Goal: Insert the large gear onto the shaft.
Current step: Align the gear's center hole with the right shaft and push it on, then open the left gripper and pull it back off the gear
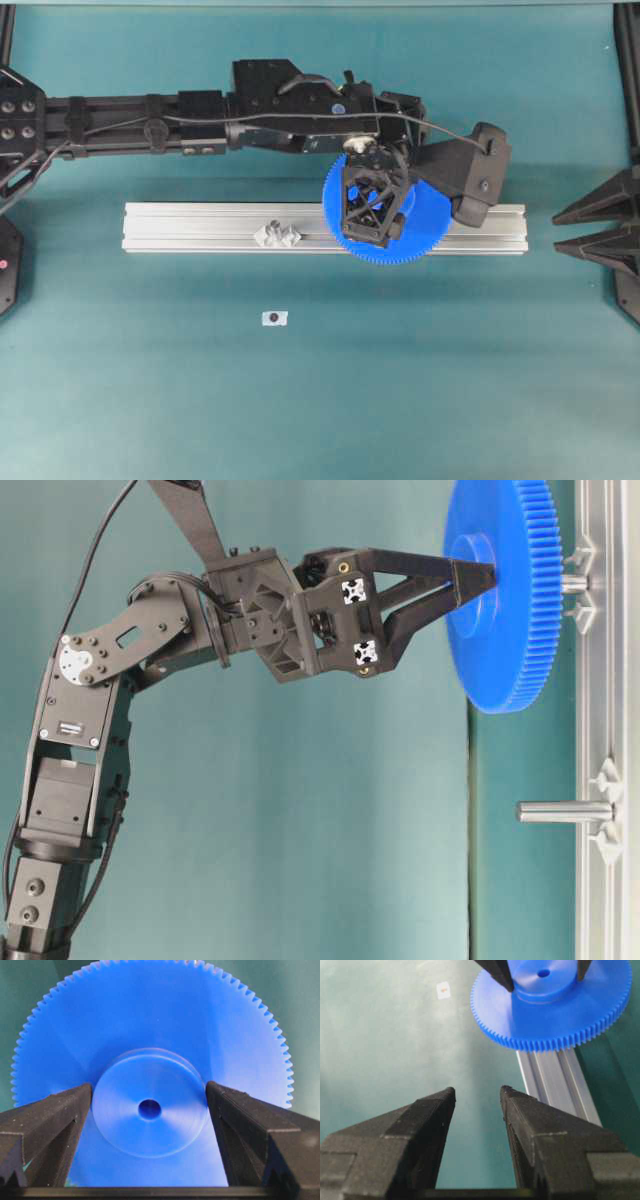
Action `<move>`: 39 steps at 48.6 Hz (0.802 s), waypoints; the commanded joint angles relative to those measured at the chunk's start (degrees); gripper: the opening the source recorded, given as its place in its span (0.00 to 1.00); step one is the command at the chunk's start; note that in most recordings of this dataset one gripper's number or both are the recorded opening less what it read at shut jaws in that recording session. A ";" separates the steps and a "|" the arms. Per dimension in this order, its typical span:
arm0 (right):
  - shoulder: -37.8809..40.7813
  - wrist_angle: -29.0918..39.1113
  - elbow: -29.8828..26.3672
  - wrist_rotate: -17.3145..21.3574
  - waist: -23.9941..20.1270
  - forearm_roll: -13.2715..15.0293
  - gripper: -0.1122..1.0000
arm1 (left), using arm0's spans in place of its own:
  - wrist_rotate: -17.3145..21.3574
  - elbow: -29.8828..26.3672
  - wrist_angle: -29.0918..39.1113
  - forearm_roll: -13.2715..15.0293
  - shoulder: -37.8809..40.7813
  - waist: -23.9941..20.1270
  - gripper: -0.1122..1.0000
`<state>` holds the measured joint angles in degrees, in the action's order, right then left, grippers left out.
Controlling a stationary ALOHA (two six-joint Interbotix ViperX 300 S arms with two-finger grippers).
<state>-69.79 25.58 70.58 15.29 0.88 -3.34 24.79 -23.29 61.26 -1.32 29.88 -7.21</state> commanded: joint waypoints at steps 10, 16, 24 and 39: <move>0.44 -0.53 -0.70 0.79 0.18 0.00 0.56 | -2.11 -2.11 -0.18 0.00 -1.05 0.26 0.92; 0.44 -0.53 -0.79 0.79 0.18 0.00 0.56 | -2.20 -2.72 -0.53 -0.18 -0.35 0.53 0.92; 0.35 -0.70 -0.88 0.79 0.18 0.00 0.56 | -3.16 -4.13 -1.23 0.00 0.09 1.49 0.92; 0.35 -0.79 -0.70 0.79 0.18 0.00 0.56 | -4.04 -5.19 -1.85 -0.18 0.62 2.02 0.92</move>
<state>-69.87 25.40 70.58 15.56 0.97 -3.34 20.74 -26.54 59.77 -1.32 32.17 -5.01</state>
